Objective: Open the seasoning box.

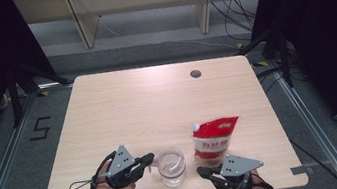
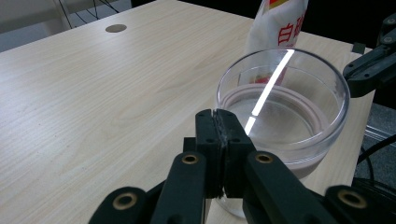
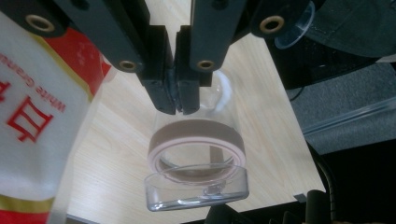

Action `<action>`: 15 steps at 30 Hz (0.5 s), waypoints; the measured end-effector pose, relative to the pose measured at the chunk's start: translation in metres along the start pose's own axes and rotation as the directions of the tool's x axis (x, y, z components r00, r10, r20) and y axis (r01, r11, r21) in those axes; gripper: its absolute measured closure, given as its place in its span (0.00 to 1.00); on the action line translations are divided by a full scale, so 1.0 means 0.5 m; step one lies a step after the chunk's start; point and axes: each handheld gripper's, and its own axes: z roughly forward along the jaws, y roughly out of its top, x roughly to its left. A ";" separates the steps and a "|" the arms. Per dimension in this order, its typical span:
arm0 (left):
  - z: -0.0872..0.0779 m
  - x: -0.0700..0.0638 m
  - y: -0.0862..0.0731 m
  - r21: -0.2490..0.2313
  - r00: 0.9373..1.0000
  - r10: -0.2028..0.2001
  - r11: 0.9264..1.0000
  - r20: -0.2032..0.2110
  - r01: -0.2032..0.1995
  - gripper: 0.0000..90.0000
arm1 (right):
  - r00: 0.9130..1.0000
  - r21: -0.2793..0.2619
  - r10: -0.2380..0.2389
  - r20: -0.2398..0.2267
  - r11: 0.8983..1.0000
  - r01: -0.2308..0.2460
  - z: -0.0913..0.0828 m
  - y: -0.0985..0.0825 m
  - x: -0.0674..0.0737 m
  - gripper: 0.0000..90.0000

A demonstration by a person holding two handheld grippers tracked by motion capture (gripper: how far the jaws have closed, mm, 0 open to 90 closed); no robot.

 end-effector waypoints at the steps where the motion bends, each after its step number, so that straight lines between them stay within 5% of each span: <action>1: 0.000 0.000 0.000 -0.001 1.000 0.001 1.000 0.000 -0.001 0.98 | 1.000 -0.001 -0.004 0.000 1.000 0.004 0.005 0.002 0.001 0.98; 5: 0.000 -0.001 -0.001 -0.004 1.000 -0.008 1.000 -0.005 0.008 0.98 | 0.999 0.012 -0.048 -0.003 0.999 0.048 0.019 0.012 0.000 1.00; 15: 0.000 0.001 -0.002 -0.003 1.000 -0.007 1.000 -0.003 0.007 0.98 | 0.997 0.010 -0.074 -0.012 0.997 0.075 0.051 0.035 0.002 1.00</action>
